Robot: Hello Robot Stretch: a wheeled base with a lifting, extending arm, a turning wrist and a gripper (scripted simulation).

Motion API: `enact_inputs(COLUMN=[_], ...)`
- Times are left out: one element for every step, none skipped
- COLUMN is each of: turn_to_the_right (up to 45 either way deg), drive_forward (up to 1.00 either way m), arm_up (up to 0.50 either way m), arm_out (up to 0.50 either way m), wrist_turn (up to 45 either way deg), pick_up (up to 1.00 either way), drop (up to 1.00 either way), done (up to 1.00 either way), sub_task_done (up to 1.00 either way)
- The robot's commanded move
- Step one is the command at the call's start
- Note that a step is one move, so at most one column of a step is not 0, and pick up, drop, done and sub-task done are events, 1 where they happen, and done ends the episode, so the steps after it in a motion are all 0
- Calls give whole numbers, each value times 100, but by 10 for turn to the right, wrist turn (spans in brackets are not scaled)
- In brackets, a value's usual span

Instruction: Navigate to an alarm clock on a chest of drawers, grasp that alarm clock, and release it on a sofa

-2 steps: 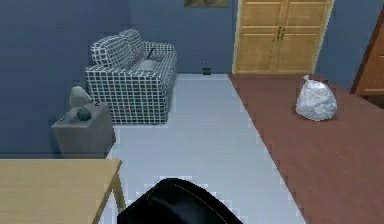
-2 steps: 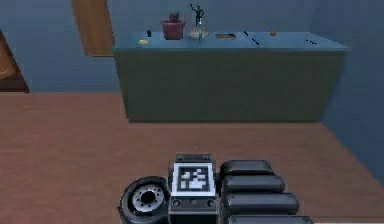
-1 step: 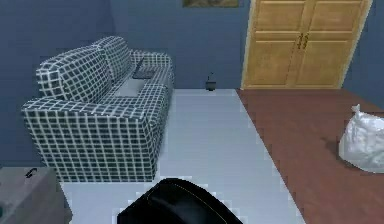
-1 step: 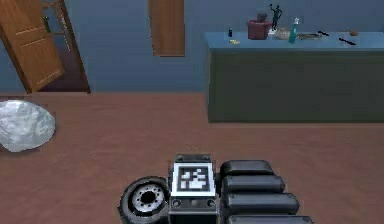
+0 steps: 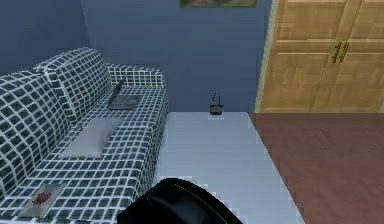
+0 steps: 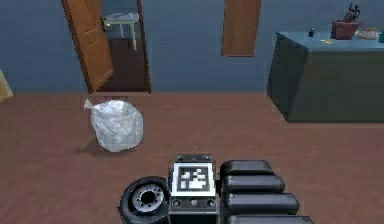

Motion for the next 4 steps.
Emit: enact_inputs(turn_to_the_right=[0,0,450,450], drive_forward=[100,60,0,0], arm_up=[0,0,0,0], arm_out=[0,0,0,0], wrist_turn=[0,0,0,0], pick_up=[0,0,0,0], drop=[0,0,0,0], done=[0,0,0,0], sub_task_done=[0,0,0,0])
